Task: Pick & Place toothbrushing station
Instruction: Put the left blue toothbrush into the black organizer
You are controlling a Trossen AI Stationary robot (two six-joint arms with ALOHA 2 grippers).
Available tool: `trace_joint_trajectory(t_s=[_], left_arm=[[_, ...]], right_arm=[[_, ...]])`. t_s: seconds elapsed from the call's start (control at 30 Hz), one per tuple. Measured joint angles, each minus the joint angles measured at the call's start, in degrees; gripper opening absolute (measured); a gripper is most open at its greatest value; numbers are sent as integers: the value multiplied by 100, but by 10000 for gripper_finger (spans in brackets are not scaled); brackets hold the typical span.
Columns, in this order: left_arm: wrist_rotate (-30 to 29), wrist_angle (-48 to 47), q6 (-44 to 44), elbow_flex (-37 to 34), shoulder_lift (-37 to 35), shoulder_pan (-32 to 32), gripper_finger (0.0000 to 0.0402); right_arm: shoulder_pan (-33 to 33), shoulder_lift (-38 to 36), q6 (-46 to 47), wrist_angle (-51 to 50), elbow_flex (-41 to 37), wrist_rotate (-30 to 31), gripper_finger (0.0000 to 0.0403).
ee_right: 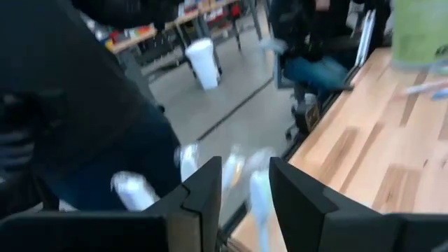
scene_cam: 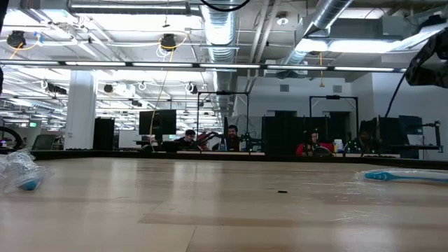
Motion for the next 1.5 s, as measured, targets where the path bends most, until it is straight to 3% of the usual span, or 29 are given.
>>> trace_joint_trajectory(t_s=[0.4, 0.63, 0.93, 1.2, 1.5], left_arm=[[4, -2, 30, 0, 0, 0, 115], [11, -191, 22, 0, 0, 0, 115], [292, -1805, -165, 0, -2, 24, 104], [1190, -3587, -223, 0, -2, 186, 85], [2278, -3777, 421, 0, -2, 430, 80]], right_arm=[[-878, -401, -386, 17, 810, 5, 111], [-1565, -387, 912, 15, 1051, 0, 111], [-2434, -373, 1760, -259, 1054, -155, 111], [-3372, -63, 2299, -234, 1054, -602, 111], [-4811, 825, 3170, -202, 1054, -1823, 111]])
